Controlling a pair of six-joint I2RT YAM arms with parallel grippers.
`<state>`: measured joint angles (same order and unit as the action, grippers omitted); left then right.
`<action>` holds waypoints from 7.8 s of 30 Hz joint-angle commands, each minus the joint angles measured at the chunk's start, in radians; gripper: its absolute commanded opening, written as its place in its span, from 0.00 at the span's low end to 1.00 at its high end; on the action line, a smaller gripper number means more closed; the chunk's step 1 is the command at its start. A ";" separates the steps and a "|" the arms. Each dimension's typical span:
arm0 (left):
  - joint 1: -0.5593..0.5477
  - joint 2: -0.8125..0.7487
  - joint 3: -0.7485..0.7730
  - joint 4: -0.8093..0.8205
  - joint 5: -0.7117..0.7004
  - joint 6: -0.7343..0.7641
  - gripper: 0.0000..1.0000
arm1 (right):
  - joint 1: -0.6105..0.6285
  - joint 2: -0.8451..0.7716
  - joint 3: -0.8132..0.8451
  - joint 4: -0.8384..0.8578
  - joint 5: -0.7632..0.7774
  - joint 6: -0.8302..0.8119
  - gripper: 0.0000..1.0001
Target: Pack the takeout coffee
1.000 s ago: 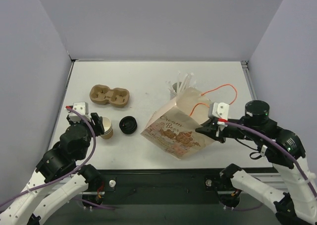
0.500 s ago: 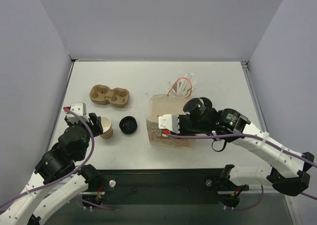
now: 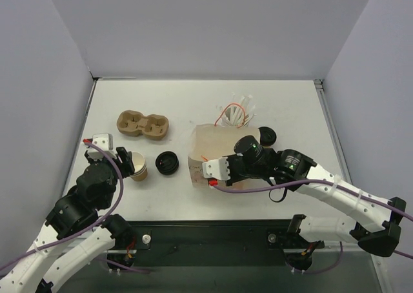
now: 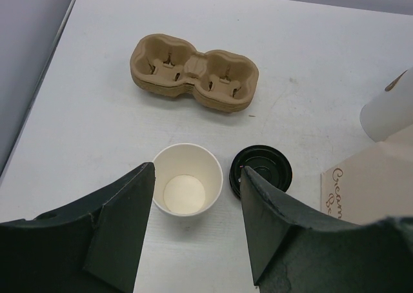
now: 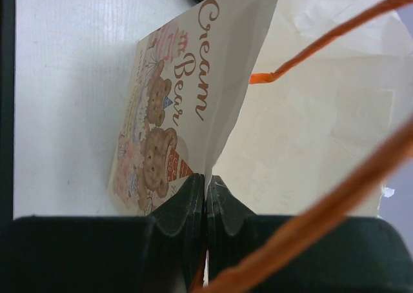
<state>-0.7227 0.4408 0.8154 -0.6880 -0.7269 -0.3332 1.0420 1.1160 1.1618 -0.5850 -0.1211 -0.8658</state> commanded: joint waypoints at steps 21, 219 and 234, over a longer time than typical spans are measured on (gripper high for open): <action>0.006 0.009 0.002 0.027 0.023 0.010 0.66 | -0.125 -0.116 -0.022 0.128 -0.232 -0.003 0.48; 0.615 1.518 0.737 0.196 0.646 0.315 0.42 | -0.088 -0.653 -0.307 0.045 0.402 1.090 0.61; 0.657 1.460 0.759 0.166 0.705 0.180 0.43 | -0.088 -0.637 -0.301 0.040 0.400 1.088 0.61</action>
<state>-0.0914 1.9598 1.5795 -0.5808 -0.0864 -0.0902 0.9504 0.4664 0.8505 -0.5434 0.2546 0.2340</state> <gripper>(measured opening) 0.495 0.606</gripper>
